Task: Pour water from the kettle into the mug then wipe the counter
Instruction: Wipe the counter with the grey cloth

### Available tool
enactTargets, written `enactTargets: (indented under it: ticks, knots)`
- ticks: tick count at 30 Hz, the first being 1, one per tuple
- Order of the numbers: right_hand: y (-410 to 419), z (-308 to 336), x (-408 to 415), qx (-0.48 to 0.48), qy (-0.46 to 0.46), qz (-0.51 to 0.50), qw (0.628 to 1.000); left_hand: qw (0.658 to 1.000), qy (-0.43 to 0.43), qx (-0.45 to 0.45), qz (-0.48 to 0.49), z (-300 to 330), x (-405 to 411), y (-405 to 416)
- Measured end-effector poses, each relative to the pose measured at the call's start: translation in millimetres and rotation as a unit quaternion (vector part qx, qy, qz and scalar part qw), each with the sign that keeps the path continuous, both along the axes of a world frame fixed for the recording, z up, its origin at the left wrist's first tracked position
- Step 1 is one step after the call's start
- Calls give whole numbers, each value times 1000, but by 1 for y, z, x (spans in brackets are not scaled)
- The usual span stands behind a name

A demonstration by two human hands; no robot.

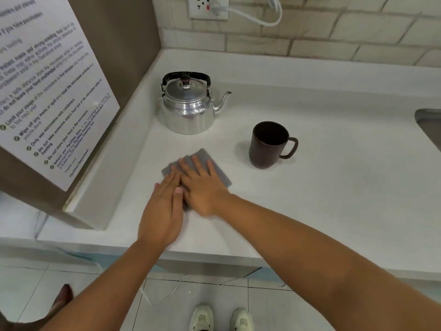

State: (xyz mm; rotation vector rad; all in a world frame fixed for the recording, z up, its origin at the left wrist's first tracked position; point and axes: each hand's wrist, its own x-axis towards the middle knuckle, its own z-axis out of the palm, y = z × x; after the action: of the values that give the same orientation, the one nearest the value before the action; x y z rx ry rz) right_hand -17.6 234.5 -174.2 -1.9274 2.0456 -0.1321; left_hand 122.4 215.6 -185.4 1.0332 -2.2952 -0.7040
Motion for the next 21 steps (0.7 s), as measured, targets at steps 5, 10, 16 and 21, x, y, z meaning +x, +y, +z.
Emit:
enactTargets:
  ticks: [5,10,16,21]
  knots:
    - [91,-5,-18,-26,6,-6,1000,995,-71,-12,-63,4,-5,6]
    - [179,-4,-70,-14,34,-128,991,981,-155,-37,-115,8,-31,18]
    - [237,1,-138,1,32,-294,955,973,-201,-44,-100,0,-52,30]
    - [255,4,-159,5,36,-323,946,971,-206,-59,-103,-4,-52,28]
